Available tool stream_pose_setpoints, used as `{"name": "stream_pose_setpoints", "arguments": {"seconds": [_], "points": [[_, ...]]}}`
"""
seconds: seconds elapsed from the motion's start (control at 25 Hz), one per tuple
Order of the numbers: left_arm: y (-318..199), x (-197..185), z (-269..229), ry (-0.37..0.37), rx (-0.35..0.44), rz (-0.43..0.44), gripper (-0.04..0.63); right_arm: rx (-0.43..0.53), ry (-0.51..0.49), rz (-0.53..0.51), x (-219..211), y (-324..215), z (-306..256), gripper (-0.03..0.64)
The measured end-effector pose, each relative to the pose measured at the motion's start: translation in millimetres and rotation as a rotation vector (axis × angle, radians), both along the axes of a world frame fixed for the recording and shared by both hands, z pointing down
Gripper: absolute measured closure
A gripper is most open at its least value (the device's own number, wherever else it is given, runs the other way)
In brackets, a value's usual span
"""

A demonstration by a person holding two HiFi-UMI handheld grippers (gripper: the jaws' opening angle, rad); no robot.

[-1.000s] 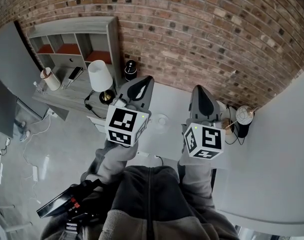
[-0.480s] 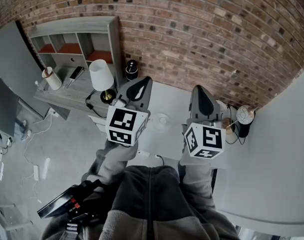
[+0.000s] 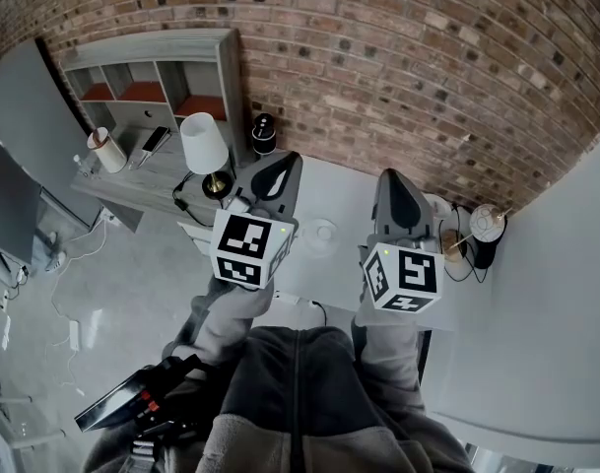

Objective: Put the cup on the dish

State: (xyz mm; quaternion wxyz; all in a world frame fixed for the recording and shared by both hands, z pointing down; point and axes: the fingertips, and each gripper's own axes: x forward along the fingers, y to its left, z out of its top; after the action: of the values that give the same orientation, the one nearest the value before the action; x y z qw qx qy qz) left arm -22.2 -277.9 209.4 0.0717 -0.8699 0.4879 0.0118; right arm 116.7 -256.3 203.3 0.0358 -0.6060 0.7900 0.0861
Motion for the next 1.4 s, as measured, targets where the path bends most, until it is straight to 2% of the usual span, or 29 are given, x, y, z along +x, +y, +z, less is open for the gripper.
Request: {"name": "stream_pose_setpoints", "arguments": {"seconds": [0.48,0.92,1.2,1.4], "points": [[16.2,-5.6,21.6,-0.019,-0.050,-0.049,0.591,-0.038,-0.009,-0.041,-1.2,12.2,21.0,0.615],[29.5,15.1,34.5,-0.031,-0.071,-0.070,0.591,-0.056,-0.010,-0.072,14.2,22.4,33.5,0.615],[35.2,23.9,35.2,-0.027,-0.068,-0.076,0.591,-0.021,-0.016,-0.099,19.0,32.2,29.3,0.614],[36.2,30.2,33.9,-0.023,-0.062,-0.069,0.591,-0.005,0.031,-0.086,21.3,37.1,26.9,0.615]]}}
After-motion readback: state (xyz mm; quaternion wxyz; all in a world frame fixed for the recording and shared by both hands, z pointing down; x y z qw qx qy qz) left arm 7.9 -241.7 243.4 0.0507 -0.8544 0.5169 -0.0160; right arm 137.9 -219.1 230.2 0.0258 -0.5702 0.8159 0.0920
